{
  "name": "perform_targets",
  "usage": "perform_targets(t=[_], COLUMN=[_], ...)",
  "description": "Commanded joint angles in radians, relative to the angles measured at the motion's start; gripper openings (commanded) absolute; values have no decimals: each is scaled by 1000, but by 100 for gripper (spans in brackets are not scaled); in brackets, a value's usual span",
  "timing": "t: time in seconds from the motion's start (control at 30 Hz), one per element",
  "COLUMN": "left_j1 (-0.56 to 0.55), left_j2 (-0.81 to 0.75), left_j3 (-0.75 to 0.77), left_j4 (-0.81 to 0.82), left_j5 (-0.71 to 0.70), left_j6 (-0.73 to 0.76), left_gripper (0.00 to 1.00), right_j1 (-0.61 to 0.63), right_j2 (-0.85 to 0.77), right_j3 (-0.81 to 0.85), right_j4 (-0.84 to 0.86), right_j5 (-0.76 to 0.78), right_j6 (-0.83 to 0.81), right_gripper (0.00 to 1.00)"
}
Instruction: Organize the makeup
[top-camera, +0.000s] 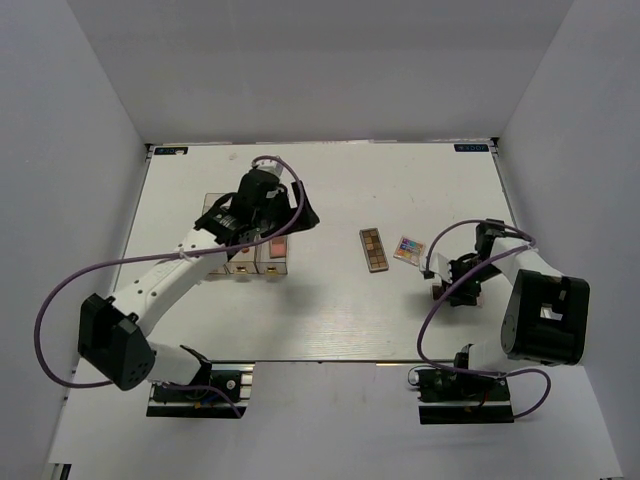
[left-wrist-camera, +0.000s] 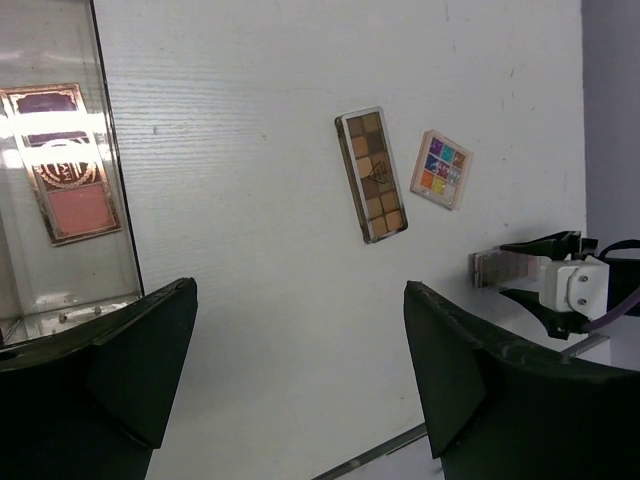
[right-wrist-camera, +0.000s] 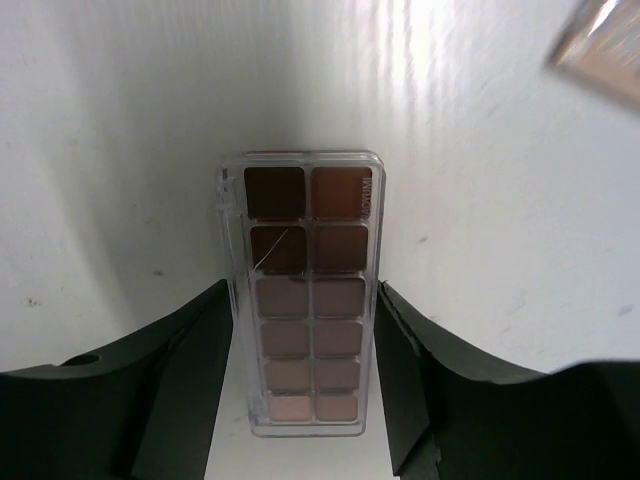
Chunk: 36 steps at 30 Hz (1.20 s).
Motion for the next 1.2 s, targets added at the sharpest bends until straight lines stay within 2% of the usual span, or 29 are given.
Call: perform_targets(t=[0.0,0.07,0.13,0.17,0.2,0.3,0.33,0.37,0.4,0.43,0.47,0.53,0.57,0.63,0.73,0.83,1.0,1.17], left_j1=[-5,-5,-5,-5,-5,-5,-5,-5,-5,-5,-5,-5,-5,-5,-5,-14,-14,-14], left_j2=[-106,-138,-179,-192,-201,-224,-226,-224,-223,-223,-223,-229,-238,-247,-264,-279,-312,-327], left_j3=[-2,-1,8,13,19,47,60,68,74,91,99,116,129,152,163,160,137,116], left_j4=[4,13,21,22,24,39,45,49,53,50,49,46,44,32,18,-13,-27,-34], left_j5=[-40,-61,-83,-89,-93,-90,-87,-83,-84,-86,-96,-112,-115,-132,-144,-161,-175,-182], left_j6=[-10,-9,-4,-1,4,16,20,25,25,27,27,28,27,27,24,13,-10,-25], left_gripper=[94,94,94,94,94,94,94,95,96,96,96,96,96,97,98,98,98,98], right_j1=[56,120,140,234,260,382,431,460,508,552,573,632,646,689,751,800,829,863], right_j2=[-19,-33,-19,-9,2,60,89,108,134,196,235,353,393,498,596,660,697,761], right_j3=[86,145,199,262,293,382,396,414,463,497,537,676,724,863,1003,1061,1013,1043], right_j4=[-46,-56,-53,-47,-35,70,132,254,305,359,458,535,571,640,703,783,988,1024], right_j5=[-137,-228,-293,-348,-376,-433,-441,-451,-453,-456,-456,-464,-465,-465,-447,-422,-350,-231], right_j6=[21,79,211,262,375,529,680,762,843,1030,1139,1340,1534,1726,1830,1998,2277,2367], right_gripper=[15,12,11,11,11,13,14,14,14,14,14,13,13,11,11,11,12,13])
